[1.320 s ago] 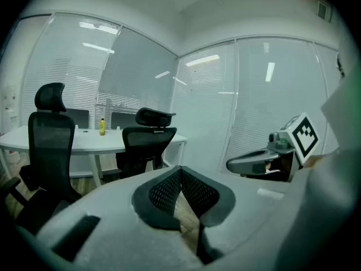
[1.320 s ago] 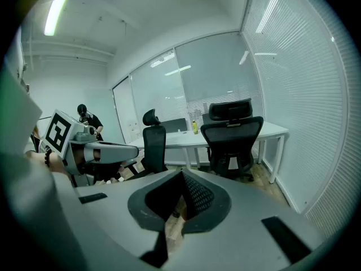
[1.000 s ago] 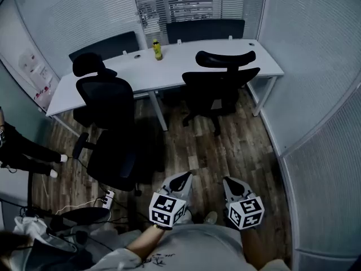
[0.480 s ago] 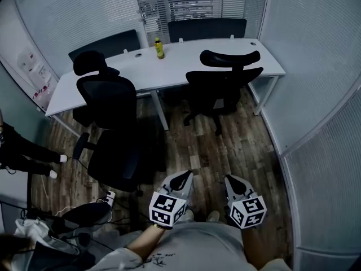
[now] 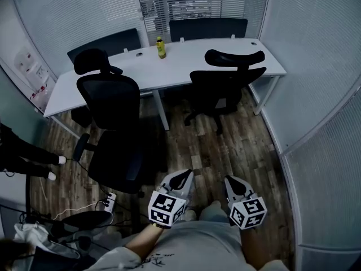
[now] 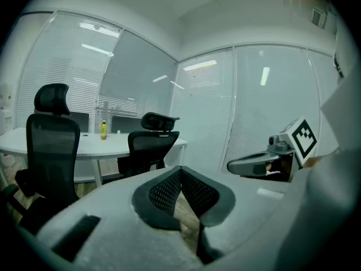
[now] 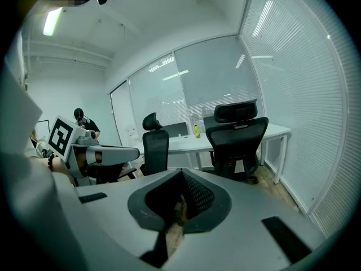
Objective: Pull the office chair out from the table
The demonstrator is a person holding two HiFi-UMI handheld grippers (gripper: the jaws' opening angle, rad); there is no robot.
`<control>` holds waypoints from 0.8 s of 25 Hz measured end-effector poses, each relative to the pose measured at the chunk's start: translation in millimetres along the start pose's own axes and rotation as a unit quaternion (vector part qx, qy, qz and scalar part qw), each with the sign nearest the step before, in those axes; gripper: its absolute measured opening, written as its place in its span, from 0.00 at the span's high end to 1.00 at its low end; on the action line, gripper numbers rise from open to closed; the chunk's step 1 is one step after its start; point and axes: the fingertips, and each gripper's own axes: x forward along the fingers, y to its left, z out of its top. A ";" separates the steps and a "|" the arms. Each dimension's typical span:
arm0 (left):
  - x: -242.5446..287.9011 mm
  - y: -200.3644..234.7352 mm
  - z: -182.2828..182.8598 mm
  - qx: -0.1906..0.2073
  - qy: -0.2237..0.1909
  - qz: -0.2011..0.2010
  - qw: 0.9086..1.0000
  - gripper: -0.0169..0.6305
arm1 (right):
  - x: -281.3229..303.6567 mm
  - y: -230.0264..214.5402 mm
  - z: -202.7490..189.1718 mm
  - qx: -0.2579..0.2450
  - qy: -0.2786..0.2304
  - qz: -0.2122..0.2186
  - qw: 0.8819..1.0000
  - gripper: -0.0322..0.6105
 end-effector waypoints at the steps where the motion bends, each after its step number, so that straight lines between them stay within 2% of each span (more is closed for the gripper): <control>1: 0.2 1.2 -0.9 -0.001 0.001 -0.001 1.000 0.96 | 1.4 0.1 -0.5 0.000 0.002 0.000 1.000 0.94; 11: 23.4 25.7 2.3 0.002 0.006 0.000 1.000 0.96 | 36.8 -12.9 5.5 0.002 0.003 0.006 1.000 0.94; 20: 93.3 74.7 19.9 0.006 0.006 0.020 1.000 0.96 | 110.5 -71.5 37.3 -0.003 -0.010 0.010 1.000 0.94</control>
